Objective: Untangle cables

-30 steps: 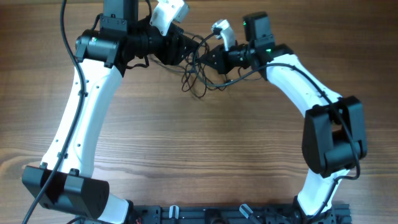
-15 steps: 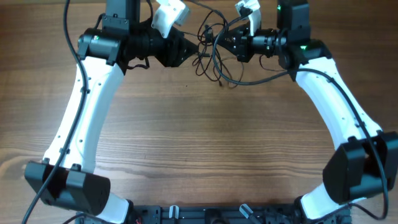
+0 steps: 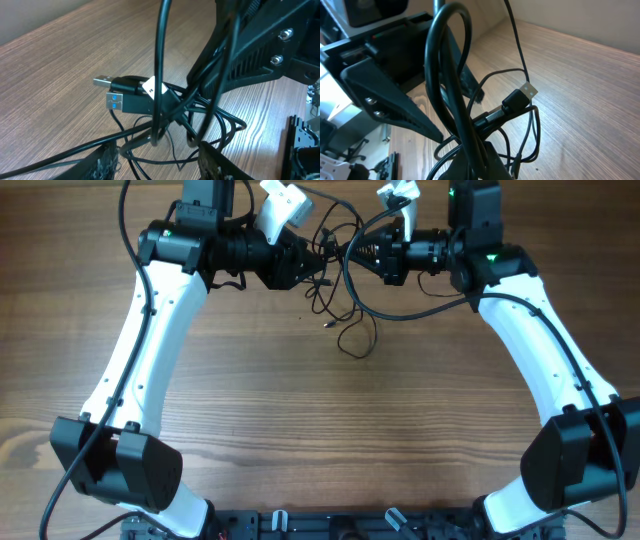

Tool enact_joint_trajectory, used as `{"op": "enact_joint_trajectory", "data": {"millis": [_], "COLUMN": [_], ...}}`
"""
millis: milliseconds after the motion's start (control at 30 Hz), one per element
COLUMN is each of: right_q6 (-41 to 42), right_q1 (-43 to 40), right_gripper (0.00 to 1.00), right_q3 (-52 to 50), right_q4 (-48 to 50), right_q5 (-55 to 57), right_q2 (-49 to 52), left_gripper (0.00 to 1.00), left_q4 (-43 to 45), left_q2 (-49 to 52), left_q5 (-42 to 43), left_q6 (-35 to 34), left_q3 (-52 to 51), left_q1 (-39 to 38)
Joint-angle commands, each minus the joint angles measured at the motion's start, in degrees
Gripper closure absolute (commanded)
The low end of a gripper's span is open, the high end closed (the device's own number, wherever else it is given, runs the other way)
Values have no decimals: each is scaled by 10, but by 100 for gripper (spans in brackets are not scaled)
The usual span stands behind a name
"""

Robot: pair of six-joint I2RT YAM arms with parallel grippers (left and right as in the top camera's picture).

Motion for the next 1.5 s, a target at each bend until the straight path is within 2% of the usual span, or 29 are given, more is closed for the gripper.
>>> {"op": "enact_joint_trajectory", "data": {"millis": [0,400,633,833,1233,1367,1400,1467], "right_q6": [5,19,20,19,30,30,31,44], "right_q1": [2,2,2,2,2,2,2,2], "right_gripper": [95,95,95,95,95,95,95,95], "right_q3": [10,10,10,10,10,10,10,10], "right_q4": [4,45,45,47,51,56,58,64], "right_q5": [-41,-26,-13,-80,-135,-151,-150,-150], "right_q2": [-18,-18,-18,-18,-18,-18,-18,-18], "left_gripper": [48,56,55,54,52,53,54,68], "left_q4": [2,-14,-16,-14,-14,-16,-16,-15], "left_q2": [7,7,7,7,8,12,13,15], "left_q5": [17,51,62,61,34,29,29,29], "left_q6": [14,14,14,29,60,89,89,89], "left_q3": [10,7,7,6,6,6,6,6], "left_q1": [-2,-2,-2,-2,-2,-2,-2,-2]}}
